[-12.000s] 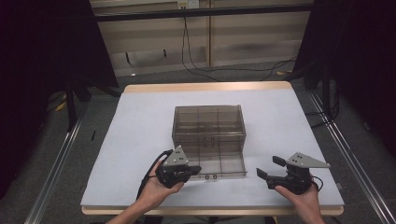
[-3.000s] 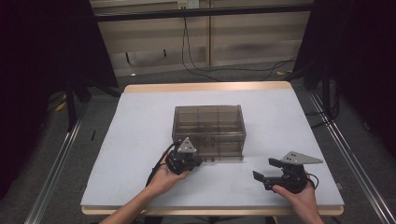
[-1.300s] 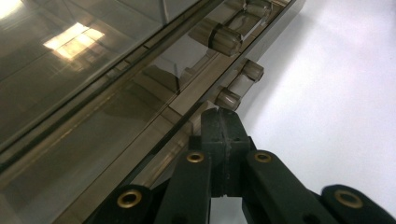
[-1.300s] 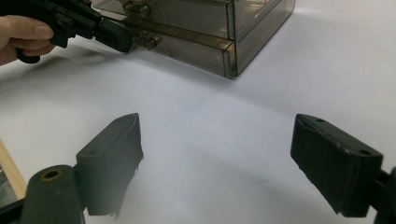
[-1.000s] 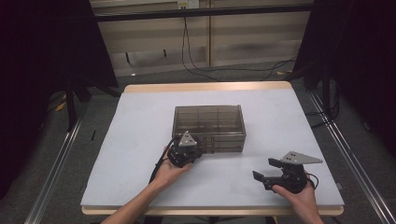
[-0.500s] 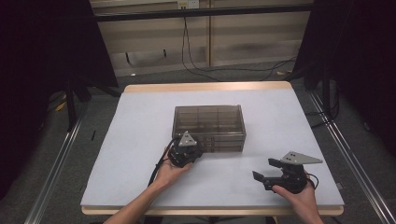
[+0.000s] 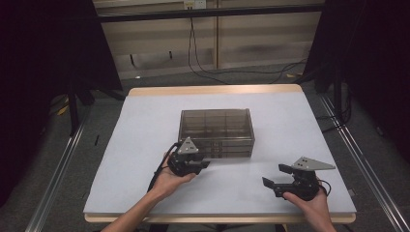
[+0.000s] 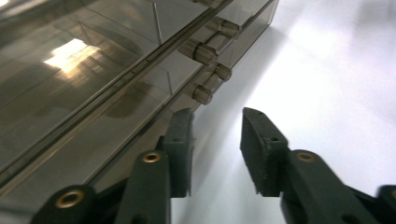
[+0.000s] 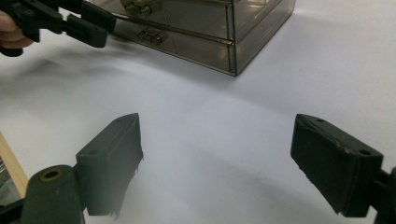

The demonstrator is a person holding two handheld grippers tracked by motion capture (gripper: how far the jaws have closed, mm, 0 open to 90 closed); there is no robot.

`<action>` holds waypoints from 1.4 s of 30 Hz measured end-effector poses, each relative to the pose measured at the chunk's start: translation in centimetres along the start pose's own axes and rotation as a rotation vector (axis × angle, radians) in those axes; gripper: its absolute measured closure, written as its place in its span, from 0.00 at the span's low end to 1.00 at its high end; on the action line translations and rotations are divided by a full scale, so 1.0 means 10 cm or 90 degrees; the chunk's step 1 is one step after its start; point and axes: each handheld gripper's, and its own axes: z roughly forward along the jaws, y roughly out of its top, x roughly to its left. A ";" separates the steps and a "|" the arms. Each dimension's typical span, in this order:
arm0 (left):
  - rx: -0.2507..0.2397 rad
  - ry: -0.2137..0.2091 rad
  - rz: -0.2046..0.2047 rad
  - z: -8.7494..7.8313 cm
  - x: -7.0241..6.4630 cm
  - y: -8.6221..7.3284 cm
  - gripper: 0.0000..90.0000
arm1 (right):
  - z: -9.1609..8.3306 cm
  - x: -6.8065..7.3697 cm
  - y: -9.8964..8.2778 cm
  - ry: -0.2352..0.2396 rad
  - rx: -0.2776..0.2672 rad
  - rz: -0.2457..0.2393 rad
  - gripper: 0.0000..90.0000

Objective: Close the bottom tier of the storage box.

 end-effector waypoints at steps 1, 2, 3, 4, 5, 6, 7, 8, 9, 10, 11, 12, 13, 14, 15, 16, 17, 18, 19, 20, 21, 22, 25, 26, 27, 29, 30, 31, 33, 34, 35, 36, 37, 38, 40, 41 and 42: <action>0.000 0.000 0.000 0.00 0.00 0.00 0.63 | 0.00 0.00 0.00 0.000 0.000 0.001 0.18; -0.006 -0.005 -0.010 -0.02 -0.01 -0.02 0.63 | 0.00 0.00 0.00 0.000 0.000 0.001 0.18; -0.002 -0.003 -0.010 -0.05 0.00 -0.03 0.60 | 0.00 0.00 0.00 0.001 0.000 0.001 0.18; 0.005 -0.001 -0.012 -0.08 -0.01 -0.05 0.56 | 0.00 0.01 0.00 0.003 0.000 -0.001 0.18; 0.001 -0.006 -0.018 -0.11 -0.01 -0.07 0.52 | 0.00 0.01 0.00 0.004 0.000 -0.004 0.18; 0.000 -0.008 -0.020 -0.15 -0.01 -0.08 0.47 | 0.01 0.01 0.00 0.006 0.002 -0.004 0.18; -0.009 -0.016 -0.026 -0.22 -0.01 -0.10 0.41 | 0.02 0.00 0.00 0.006 0.004 -0.003 0.18; -0.009 -0.016 -0.026 -0.22 -0.01 -0.10 0.39 | 0.02 0.00 0.00 0.006 0.004 -0.003 0.18; -0.011 -0.012 -0.029 -0.26 -0.01 -0.11 0.36 | 0.03 0.01 0.01 0.008 0.007 -0.005 0.18; -0.013 -0.010 -0.032 -0.29 -0.01 -0.11 0.34 | 0.04 0.01 0.01 0.008 0.008 -0.007 0.18; -0.017 -0.010 -0.031 -0.32 -0.01 -0.12 0.34 | 0.04 0.01 0.01 0.008 0.008 -0.007 0.18; -0.016 -0.007 -0.032 -0.35 -0.01 -0.13 0.29 | 0.04 0.01 0.01 0.009 0.007 -0.007 0.18; -0.022 -0.006 -0.030 -0.37 0.00 -0.13 0.26 | 0.04 0.01 0.01 0.009 0.008 -0.008 0.18; -0.017 -0.006 -0.029 -0.39 0.00 -0.14 0.26 | 0.04 0.01 0.01 0.009 0.008 -0.008 0.18; -0.013 -0.003 -0.031 -0.42 0.01 -0.15 0.24 | 0.04 0.01 0.01 0.009 0.008 -0.007 0.18; -0.015 -0.004 -0.030 -0.43 0.01 -0.16 0.22 | 0.04 0.01 0.01 0.009 0.008 -0.006 0.18; -0.012 -0.010 -0.036 -0.47 0.03 -0.20 0.21 | 0.04 0.01 0.01 0.008 0.008 -0.004 0.18; -0.012 -0.010 -0.036 -0.47 0.03 -0.20 0.19 | 0.04 0.01 0.01 0.008 0.008 -0.004 0.18; -0.012 -0.009 -0.038 -0.50 0.04 -0.22 0.19 | 0.04 0.01 0.01 0.008 0.008 -0.005 0.18; -0.019 0.000 -0.044 -0.53 0.05 -0.24 0.18 | 0.04 0.01 0.01 0.008 0.008 -0.004 0.18; -0.029 0.009 -0.051 -0.59 0.07 -0.28 0.15 | 0.03 0.01 0.00 0.007 0.008 -0.004 0.18; -0.035 0.016 -0.058 -0.62 0.08 -0.30 0.15 | 0.03 0.01 0.00 0.007 0.008 -0.003 0.18; -0.043 0.039 -0.059 -0.68 0.08 -0.34 0.14 | 0.03 0.01 0.00 0.006 0.008 -0.003 0.18; -0.047 0.042 -0.057 -0.71 0.07 -0.36 0.11 | 0.03 0.01 0.00 0.005 0.008 -0.002 0.18; -0.049 0.044 -0.066 -0.76 0.06 -0.40 0.10 | 0.03 0.01 0.00 0.005 0.008 0.000 0.18; -0.056 0.035 -0.078 -0.79 0.07 -0.42 0.07 | 0.03 0.01 0.00 0.005 0.008 -0.001 0.18; -0.064 0.027 -0.090 -0.82 0.07 -0.45 0.07 | 0.03 0.01 0.00 0.005 0.008 -0.001 0.18; -0.066 0.032 -0.090 -0.84 0.07 -0.48 0.07 | 0.03 0.01 0.00 0.004 0.008 -0.002 0.18; -0.067 0.039 -0.078 -0.89 0.07 -0.54 0.06 | 0.02 0.01 0.00 0.003 0.007 -0.002 0.18; -0.074 0.041 -0.081 -0.91 0.07 -0.58 0.05 | 0.02 0.01 0.00 0.002 0.007 -0.002 0.18; -0.074 0.048 -0.089 -0.93 0.07 -0.62 0.05 | 0.02 0.01 0.00 0.002 0.007 -0.002 0.18; -0.075 0.045 -0.096 -0.95 0.08 -0.66 0.05 | 0.02 0.01 0.00 0.002 0.007 -0.001 0.18; -0.089 0.051 -0.105 -0.97 0.07 -0.69 0.05 | 0.02 0.01 0.00 0.001 0.007 -0.002 0.18; -0.092 0.056 -0.100 -1.00 0.08 -0.73 0.05 | 0.02 0.01 0.00 0.001 0.007 -0.002 0.18; -0.087 0.057 -0.100 -1.02 0.07 -0.78 0.04 | 0.02 0.01 0.00 0.001 0.008 -0.001 0.18; -0.084 0.058 -0.099 -1.05 0.06 -0.83 0.04 | 0.03 0.00 0.00 0.001 0.007 0.000 0.18; -0.079 0.065 -0.109 -1.06 0.05 -0.86 0.04 | 0.03 0.00 0.00 0.000 0.007 0.000 0.18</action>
